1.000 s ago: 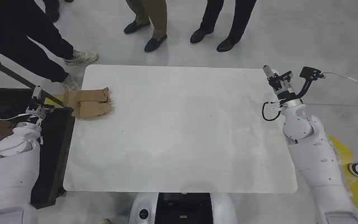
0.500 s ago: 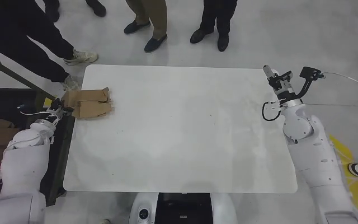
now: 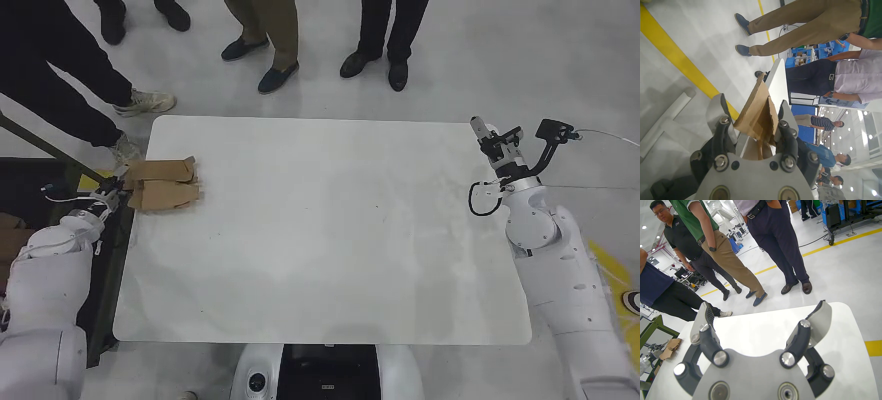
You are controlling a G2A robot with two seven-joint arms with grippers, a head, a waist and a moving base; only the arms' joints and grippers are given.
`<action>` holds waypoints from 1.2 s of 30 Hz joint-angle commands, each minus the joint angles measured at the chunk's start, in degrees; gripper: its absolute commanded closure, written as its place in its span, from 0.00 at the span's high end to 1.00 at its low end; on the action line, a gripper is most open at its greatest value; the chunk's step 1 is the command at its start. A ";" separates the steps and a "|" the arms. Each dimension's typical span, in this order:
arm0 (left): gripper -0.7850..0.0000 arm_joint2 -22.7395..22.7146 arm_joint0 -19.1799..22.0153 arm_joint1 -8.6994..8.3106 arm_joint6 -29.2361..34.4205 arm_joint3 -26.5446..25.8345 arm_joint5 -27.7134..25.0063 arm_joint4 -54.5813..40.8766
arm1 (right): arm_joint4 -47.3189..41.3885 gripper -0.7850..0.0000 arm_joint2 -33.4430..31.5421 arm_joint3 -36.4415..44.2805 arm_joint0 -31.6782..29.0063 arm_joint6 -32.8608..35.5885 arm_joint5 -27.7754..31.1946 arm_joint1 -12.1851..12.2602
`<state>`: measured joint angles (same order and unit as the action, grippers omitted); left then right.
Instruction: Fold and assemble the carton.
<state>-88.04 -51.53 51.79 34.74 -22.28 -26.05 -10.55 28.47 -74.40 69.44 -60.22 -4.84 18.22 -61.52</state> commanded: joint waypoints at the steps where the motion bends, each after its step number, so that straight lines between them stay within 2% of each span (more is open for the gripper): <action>1: 0.00 -0.06 0.47 0.03 -0.13 0.73 -0.34 -0.05 | 0.00 1.00 0.00 0.00 0.00 0.00 0.00 0.00; 8: 0.00 -1.47 1.39 -0.10 1.75 1.33 -3.21 -3.01 | 0.00 1.00 0.00 0.00 0.00 0.00 0.00 0.00; 15: 0.00 -3.50 1.52 -0.46 6.60 -2.09 -5.96 -7.57 | 0.00 1.00 0.00 0.00 0.00 0.00 0.00 0.00; 20: 0.00 -3.88 0.30 0.01 11.09 -8.17 -7.87 -11.85 | 0.00 1.00 0.00 0.00 0.00 0.00 0.00 0.00; 25: 0.00 -3.57 -1.95 0.51 14.00 -16.70 -8.47 -15.13 | 0.00 1.00 0.00 0.00 0.00 0.00 0.00 0.00; 31: 0.00 -2.13 -3.69 1.03 16.73 -27.00 -6.85 -17.14 | 0.00 1.00 0.00 0.00 0.00 0.00 0.00 0.00; 36: 0.00 0.81 -3.01 1.71 18.40 -31.32 -4.33 -17.36 | 0.00 1.00 0.00 0.00 0.00 0.00 0.00 0.00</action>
<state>-88.07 -54.87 53.30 52.85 -52.98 -30.95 -27.71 28.47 -74.40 69.44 -60.22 -4.84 18.22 -61.52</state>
